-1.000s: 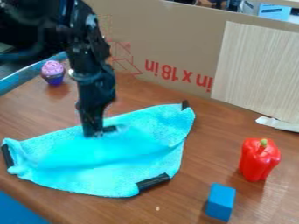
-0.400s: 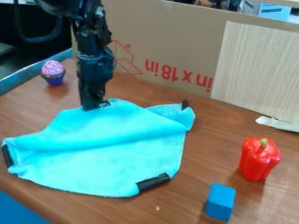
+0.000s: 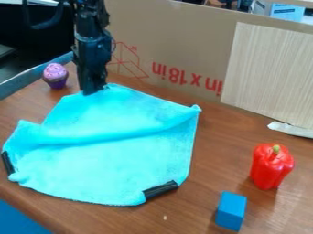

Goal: Unfold the cloth from bottom right to top left

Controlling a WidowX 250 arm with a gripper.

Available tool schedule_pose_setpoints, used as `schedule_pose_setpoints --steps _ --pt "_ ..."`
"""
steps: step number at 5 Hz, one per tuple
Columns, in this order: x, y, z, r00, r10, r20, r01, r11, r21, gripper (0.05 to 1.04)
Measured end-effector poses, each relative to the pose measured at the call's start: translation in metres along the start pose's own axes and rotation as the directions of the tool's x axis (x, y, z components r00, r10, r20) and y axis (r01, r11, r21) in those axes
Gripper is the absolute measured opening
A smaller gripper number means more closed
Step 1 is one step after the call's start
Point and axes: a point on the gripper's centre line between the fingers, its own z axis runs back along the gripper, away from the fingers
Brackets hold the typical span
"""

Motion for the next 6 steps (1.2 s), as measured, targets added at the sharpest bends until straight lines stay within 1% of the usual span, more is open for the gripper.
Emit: schedule_pose_setpoints --steps 2,3,5,6 --pt "0.016 0.02 -0.014 0.995 0.099 -0.032 -0.098 0.995 0.012 0.054" --pt "0.021 0.031 -0.019 0.989 0.139 -0.056 -0.138 0.99 0.017 0.054" --pt "0.021 0.051 -0.028 0.97 0.227 -0.084 -0.23 0.973 -0.02 0.054" --pt "0.019 0.052 -0.028 0.969 0.231 -0.093 -0.233 0.972 -0.021 0.054"
